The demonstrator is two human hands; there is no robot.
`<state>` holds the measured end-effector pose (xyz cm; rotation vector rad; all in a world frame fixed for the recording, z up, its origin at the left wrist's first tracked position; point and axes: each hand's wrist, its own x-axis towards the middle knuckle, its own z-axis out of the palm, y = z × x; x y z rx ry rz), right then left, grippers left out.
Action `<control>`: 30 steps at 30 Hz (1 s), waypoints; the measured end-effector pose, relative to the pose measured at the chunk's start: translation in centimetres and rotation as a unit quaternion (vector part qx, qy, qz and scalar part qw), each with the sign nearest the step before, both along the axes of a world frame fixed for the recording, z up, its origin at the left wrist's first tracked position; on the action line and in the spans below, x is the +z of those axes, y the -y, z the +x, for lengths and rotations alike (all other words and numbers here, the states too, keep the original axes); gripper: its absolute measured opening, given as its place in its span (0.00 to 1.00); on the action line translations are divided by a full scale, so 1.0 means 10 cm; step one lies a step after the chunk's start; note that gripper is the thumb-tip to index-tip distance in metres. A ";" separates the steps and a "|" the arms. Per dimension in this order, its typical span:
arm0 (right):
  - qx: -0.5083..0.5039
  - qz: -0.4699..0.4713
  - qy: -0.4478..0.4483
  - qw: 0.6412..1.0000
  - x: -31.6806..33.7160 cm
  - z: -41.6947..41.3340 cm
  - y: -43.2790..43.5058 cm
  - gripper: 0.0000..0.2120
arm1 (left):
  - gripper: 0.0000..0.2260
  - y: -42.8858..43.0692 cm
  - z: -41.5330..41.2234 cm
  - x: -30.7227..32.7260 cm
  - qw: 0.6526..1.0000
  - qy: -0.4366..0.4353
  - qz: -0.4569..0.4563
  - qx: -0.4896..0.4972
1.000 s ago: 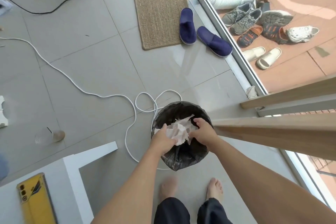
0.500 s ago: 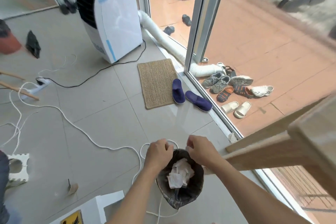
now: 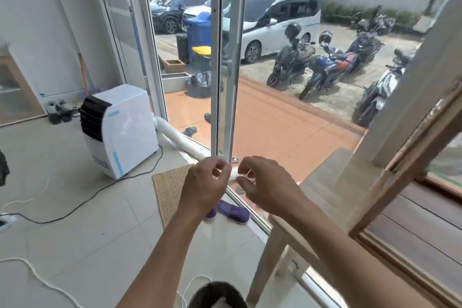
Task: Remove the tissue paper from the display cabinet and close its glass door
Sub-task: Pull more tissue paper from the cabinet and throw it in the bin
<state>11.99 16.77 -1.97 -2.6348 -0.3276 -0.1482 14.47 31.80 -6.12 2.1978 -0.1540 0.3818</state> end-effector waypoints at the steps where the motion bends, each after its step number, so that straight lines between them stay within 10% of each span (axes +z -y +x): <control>1: -0.008 0.000 0.009 1.000 0.11 -0.08 0.09 0.08 | 0.06 0.08 -0.03 0.12 1.000 0.020 -0.008 -0.007; 19: -0.340 -0.002 0.191 0.921 1.11 -1.62 2.22 0.08 | 0.10 2.14 -0.93 1.13 0.897 0.240 -0.017 -0.371; 30: -0.465 -0.052 -0.007 0.884 1.17 -1.72 2.75 0.39 | 0.29 3.19 -0.76 1.40 0.882 0.155 0.183 -0.406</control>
